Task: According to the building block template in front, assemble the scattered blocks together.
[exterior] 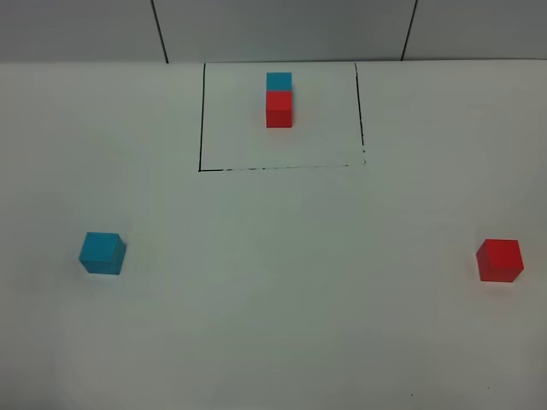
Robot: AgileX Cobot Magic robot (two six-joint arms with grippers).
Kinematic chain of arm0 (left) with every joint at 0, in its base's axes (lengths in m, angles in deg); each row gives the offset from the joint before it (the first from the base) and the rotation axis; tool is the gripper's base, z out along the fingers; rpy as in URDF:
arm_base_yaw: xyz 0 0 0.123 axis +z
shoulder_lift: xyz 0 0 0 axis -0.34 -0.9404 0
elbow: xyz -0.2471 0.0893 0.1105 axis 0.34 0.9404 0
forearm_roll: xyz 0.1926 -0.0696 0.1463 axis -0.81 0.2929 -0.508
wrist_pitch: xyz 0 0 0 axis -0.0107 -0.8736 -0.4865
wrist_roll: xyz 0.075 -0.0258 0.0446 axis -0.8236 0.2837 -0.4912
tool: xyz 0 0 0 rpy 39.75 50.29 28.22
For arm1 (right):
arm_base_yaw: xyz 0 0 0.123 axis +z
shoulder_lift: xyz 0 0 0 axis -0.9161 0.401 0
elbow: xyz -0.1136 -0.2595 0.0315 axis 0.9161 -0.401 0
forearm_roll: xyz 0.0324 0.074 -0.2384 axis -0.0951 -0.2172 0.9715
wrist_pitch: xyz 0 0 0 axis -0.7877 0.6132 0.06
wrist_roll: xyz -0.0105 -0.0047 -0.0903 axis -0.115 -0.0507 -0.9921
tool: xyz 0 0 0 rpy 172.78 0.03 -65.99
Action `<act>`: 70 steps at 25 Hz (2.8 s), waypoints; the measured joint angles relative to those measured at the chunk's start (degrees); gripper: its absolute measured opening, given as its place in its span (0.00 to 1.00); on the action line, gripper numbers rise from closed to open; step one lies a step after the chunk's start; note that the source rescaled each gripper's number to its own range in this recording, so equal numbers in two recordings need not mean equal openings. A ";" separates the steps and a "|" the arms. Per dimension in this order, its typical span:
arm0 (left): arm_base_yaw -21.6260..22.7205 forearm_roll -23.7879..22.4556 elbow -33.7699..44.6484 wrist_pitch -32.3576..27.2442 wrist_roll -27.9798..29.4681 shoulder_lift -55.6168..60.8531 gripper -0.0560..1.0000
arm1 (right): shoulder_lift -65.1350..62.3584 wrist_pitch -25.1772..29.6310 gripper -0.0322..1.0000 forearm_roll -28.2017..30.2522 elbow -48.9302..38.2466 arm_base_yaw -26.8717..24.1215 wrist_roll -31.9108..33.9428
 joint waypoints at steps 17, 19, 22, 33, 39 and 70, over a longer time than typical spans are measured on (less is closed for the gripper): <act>0.00 -2.10 0.00 0.05 0.00 -5.00 0.90 | 0.00 0.00 0.63 0.00 0.00 0.00 0.00; 0.00 -2.22 -0.62 0.05 0.00 -9.97 0.90 | 0.00 0.00 0.62 0.00 0.00 0.00 0.00; 0.00 -2.33 -2.53 1.03 -0.05 -20.31 0.90 | 0.00 0.00 0.60 0.00 0.00 0.00 0.00; 0.00 -2.26 -16.09 3.69 1.53 -62.37 0.90 | 0.00 0.00 0.60 0.00 0.00 0.00 0.00; 0.00 -2.09 -20.77 6.02 2.95 -78.25 0.90 | 0.00 0.00 0.60 0.00 0.00 0.00 0.00; -7.03 -2.25 -25.82 22.67 10.43 -101.52 0.90 | 0.00 0.00 0.59 0.00 0.00 0.00 -0.05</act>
